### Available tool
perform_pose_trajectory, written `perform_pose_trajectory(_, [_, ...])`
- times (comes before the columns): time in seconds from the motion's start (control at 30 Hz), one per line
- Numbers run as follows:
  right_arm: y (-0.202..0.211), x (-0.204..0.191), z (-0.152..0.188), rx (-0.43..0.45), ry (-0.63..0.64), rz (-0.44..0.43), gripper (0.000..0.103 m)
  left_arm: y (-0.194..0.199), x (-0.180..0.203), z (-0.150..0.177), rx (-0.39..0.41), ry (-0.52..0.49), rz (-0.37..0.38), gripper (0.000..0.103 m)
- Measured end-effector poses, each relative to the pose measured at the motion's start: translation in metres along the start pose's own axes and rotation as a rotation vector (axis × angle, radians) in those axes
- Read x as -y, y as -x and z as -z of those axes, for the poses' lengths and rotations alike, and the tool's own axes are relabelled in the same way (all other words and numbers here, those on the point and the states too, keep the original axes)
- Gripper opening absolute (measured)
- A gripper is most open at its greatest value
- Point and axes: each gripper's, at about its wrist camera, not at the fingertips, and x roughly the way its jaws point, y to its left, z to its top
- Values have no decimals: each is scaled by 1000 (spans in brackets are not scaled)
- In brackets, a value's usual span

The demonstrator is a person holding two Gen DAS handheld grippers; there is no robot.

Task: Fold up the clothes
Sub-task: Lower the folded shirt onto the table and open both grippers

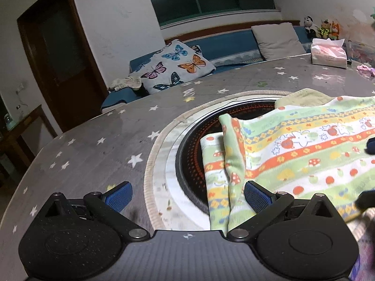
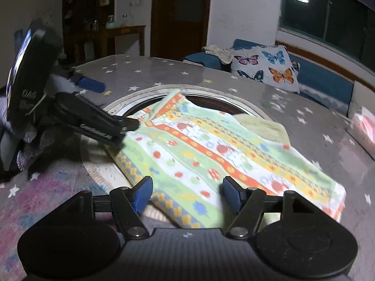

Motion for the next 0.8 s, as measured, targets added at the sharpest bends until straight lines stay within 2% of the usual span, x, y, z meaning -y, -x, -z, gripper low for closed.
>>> perform_pose_trajectory(0.1, [12, 8, 5, 6, -27, 2, 70, 6, 0, 4, -2, 23, -14, 103])
perform_pose_trajectory(0.33, [39, 36, 31, -9, -130, 76, 70, 20, -5, 14, -17, 71, -13, 103])
perform_pose_trajectory(0.47, [63, 54, 43, 30, -220, 107, 68, 25, -3, 17, -21, 76, -16, 103])
perform_pose_trajectory(0.6, [78, 69, 50, 62, -288, 178, 67, 29, -1, 19, -28, 90, -25, 103])
perform_pose_trajectory(0.7, [78, 83, 57, 52, -365, 192, 61, 33, 0, 21, -29, 94, -29, 103])
perform_pose_trajectory(0.77, [73, 91, 61, 33, -406, 174, 44, 35, 0, 22, -30, 97, -28, 103])
perform_pose_trajectory(0.8, [70, 95, 64, 24, -425, 165, 41, 37, 0, 22, -31, 98, -29, 103])
